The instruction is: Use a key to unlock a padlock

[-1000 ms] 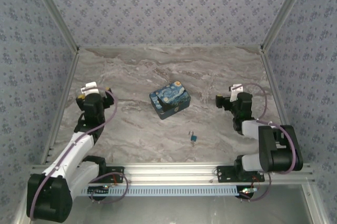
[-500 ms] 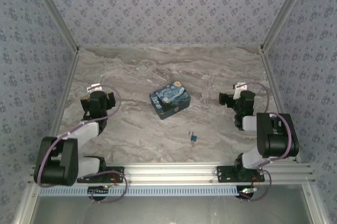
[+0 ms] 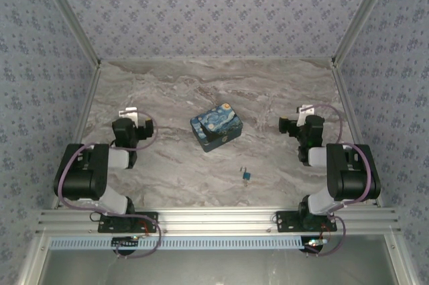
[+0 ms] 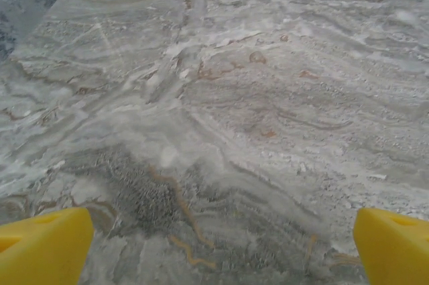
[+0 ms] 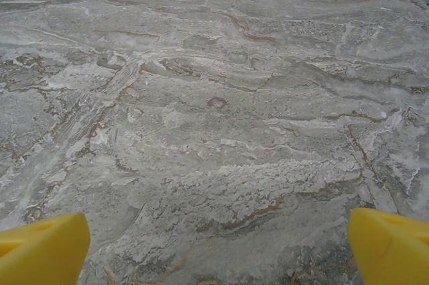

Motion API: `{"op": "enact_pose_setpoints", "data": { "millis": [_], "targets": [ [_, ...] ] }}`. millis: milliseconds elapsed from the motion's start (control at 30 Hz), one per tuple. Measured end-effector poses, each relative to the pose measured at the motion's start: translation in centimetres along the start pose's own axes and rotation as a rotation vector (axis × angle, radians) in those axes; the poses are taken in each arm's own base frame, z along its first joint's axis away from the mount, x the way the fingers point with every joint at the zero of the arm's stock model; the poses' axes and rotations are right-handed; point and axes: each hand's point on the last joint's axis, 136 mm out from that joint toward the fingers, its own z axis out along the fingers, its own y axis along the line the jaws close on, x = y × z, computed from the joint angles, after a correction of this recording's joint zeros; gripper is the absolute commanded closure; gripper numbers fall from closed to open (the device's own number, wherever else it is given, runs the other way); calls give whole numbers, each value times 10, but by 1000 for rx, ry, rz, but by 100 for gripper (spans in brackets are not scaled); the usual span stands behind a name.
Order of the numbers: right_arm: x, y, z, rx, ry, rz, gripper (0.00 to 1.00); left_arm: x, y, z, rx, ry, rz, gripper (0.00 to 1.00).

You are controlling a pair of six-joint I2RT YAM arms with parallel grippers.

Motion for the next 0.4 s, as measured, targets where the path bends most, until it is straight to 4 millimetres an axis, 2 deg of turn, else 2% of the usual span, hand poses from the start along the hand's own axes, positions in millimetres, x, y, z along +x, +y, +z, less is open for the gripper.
{"op": "enact_pose_setpoints", "data": {
  "millis": [133,400],
  "targets": [
    [0,0,0,0,-1,0,0,-11,11,4,4,-22,-34,1],
    [0,0,0,4,-1,-2,0,-12,6,4,34,-23,-35,1]
  ]
}}
